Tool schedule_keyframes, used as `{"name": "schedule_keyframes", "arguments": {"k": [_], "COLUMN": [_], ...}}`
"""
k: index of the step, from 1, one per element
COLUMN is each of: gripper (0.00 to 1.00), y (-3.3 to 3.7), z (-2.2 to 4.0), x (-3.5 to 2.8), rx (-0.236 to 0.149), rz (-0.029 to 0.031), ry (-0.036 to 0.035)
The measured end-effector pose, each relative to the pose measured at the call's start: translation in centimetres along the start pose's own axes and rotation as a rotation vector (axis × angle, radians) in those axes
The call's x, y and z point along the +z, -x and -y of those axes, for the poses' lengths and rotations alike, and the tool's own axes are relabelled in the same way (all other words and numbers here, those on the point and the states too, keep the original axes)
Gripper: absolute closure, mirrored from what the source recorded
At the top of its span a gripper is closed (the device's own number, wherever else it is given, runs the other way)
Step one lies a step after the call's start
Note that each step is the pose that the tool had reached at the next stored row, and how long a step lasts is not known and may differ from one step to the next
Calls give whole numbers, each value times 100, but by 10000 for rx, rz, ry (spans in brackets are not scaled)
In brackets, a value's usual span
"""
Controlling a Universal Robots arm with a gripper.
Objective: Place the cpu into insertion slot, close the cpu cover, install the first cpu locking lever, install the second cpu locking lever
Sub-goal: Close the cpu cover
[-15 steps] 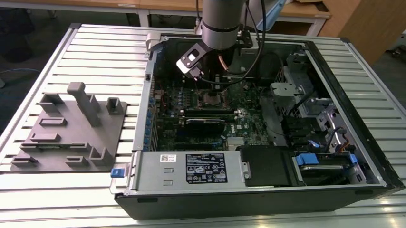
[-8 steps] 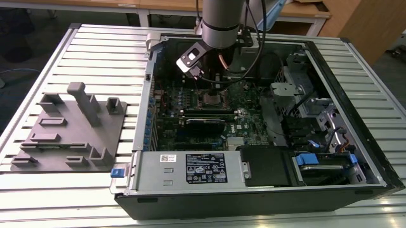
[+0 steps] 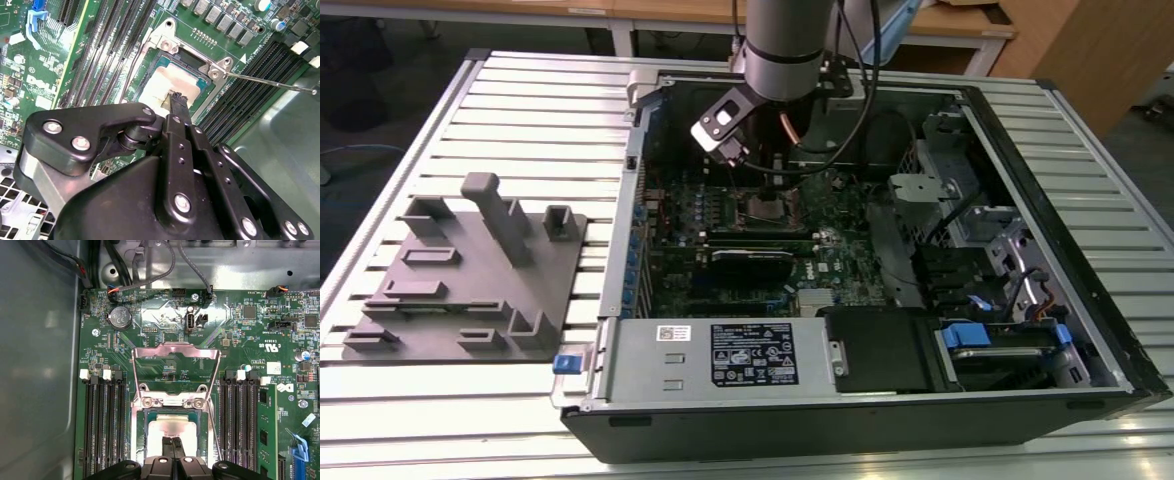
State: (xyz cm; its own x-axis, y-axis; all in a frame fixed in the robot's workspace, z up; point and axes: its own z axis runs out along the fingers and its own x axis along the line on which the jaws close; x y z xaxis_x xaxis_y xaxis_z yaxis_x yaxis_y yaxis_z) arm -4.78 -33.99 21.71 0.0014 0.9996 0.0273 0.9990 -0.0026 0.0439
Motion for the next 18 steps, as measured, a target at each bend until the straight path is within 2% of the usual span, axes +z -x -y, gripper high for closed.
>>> {"name": "schedule_keyframes", "arguments": {"k": [5,14,18], "gripper": [89,89,89], "y": [-1,-4,-4], "z": [-1,-5,-6], "x": [-25,-113,-117], "rx": [0,0,0], "rz": [-3,-4,-6], "ry": [2,2,4]}}
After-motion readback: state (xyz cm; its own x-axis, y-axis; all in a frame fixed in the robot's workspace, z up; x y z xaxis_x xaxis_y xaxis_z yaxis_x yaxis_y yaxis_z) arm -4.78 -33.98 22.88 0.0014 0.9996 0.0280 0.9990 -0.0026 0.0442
